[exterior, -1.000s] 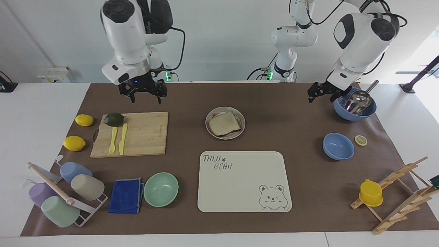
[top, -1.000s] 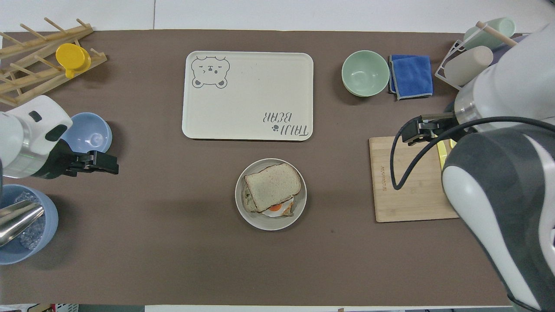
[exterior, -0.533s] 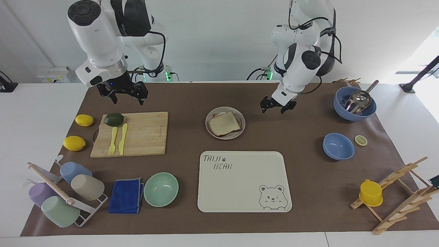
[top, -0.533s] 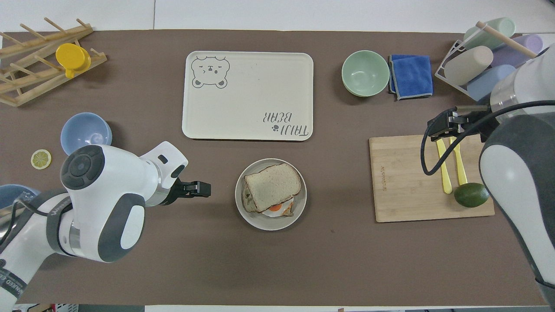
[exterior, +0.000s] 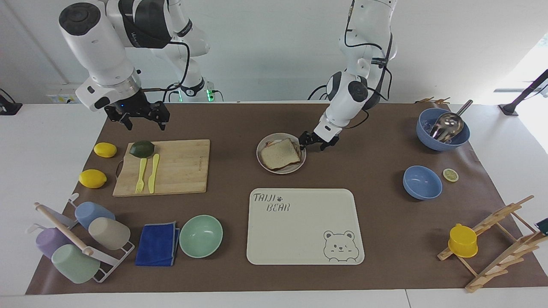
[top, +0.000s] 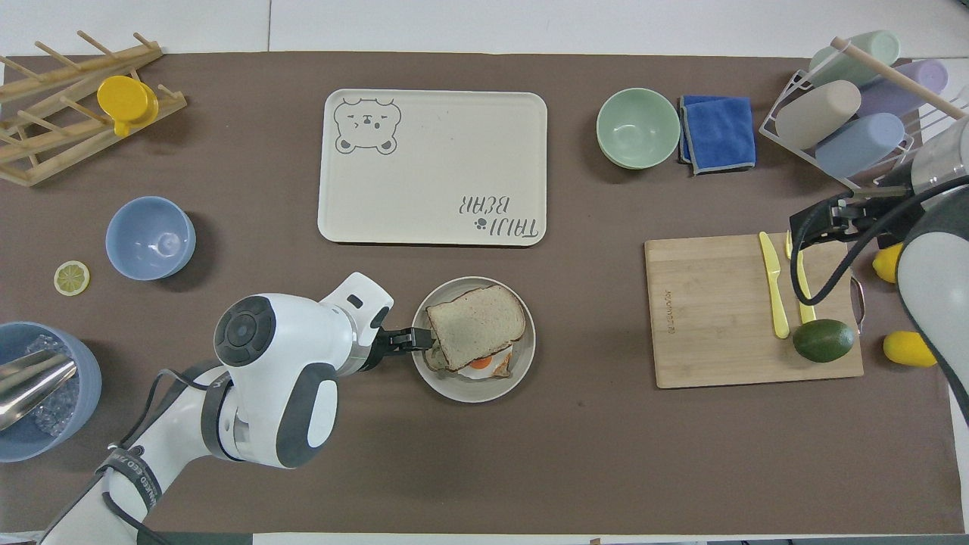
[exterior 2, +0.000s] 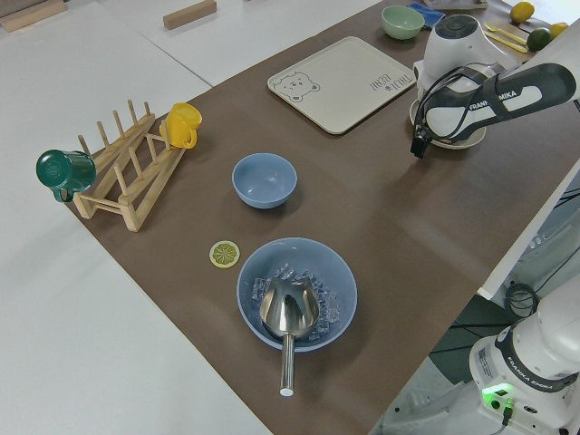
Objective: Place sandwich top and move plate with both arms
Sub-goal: 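Grasp the plate rim with the left gripper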
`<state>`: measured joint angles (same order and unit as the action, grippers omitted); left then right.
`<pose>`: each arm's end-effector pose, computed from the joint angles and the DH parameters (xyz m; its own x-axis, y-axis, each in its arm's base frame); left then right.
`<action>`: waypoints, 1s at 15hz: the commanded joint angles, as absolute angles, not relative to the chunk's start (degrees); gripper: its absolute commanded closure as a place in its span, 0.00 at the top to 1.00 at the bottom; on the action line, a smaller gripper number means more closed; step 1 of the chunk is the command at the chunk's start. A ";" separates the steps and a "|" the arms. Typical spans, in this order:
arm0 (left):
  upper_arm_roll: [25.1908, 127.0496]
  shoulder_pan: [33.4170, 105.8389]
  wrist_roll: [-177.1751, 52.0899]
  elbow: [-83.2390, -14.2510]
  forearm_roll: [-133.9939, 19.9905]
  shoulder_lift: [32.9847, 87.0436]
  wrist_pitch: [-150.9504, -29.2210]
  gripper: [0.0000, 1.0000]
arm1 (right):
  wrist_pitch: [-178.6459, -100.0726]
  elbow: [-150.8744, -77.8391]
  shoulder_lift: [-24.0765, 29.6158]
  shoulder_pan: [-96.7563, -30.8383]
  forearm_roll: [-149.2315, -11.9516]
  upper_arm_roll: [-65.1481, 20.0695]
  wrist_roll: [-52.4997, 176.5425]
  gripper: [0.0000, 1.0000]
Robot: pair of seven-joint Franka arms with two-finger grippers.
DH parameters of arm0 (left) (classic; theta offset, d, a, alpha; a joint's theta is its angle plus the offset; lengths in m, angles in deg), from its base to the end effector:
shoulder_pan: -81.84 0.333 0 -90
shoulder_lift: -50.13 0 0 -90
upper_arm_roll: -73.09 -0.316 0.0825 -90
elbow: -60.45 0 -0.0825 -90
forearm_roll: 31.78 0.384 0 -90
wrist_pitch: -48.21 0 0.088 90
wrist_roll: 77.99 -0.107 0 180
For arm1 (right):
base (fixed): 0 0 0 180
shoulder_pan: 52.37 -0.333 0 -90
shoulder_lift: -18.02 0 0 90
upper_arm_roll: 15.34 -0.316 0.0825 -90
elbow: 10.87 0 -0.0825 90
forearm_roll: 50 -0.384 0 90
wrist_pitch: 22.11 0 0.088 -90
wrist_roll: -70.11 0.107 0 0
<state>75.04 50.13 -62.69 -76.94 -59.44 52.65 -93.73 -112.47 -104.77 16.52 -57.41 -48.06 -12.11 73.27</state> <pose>0.4155 -0.2749 0.3004 0.9939 0.0423 -0.1015 0.0697 -0.9564 0.2836 0.5589 0.0144 0.5785 0.9960 -0.0235 -0.0857 -0.0202 -0.9990 0.0400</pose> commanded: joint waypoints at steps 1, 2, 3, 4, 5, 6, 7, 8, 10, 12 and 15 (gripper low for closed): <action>74.15 48.71 -62.08 -77.45 -60.69 52.68 -95.05 0.80 | -113.35 -106.40 18.02 -54.92 -49.56 -13.93 72.04 1.00; 74.15 48.71 -62.16 -77.45 -60.69 52.68 -95.05 0.74 | -113.00 -106.49 18.02 -54.66 -49.56 -13.93 72.30 1.00; 74.15 48.71 -62.17 -77.27 -60.69 52.68 -94.96 0.69 | -113.08 -106.58 18.11 -54.14 -49.56 -13.85 72.39 1.00; 74.15 48.45 -62.17 -77.18 -60.69 52.68 -94.96 0.64 | -112.99 -106.41 18.11 -53.35 -49.56 -13.84 72.22 1.00; 74.15 48.10 -62.17 -77.18 -60.69 52.68 -94.96 0.57 | -113.08 -106.23 18.02 -53.25 -49.65 -13.67 72.30 1.00; 74.15 47.83 -62.17 -77.18 -60.69 52.68 -94.96 0.52 | -113.17 -106.32 18.02 -53.25 -49.65 -13.58 72.22 1.00; 74.15 47.66 -62.17 -77.18 -60.69 52.68 -94.96 0.48 | -113.78 -106.32 17.94 -53.25 -49.65 -13.49 71.70 1.00; 74.15 46.96 -62.17 -77.27 -60.69 52.68 -94.96 0.43 | -113.17 -106.23 18.02 -53.16 -49.65 -13.41 71.17 1.00; 74.15 46.86 -62.17 -77.27 -60.69 52.68 -94.96 0.33 | -112.29 -105.70 17.85 -53.16 -49.65 -13.32 70.64 1.00; 74.15 46.86 -62.17 -77.27 -60.69 52.59 -94.88 0.19 | -112.20 -105.53 17.76 -53.25 -49.65 -13.32 68.98 1.00; 74.15 46.86 -62.43 -77.27 -60.69 52.59 -94.88 0.00 | -112.46 -104.83 17.76 -53.51 -49.74 -13.06 68.79 1.00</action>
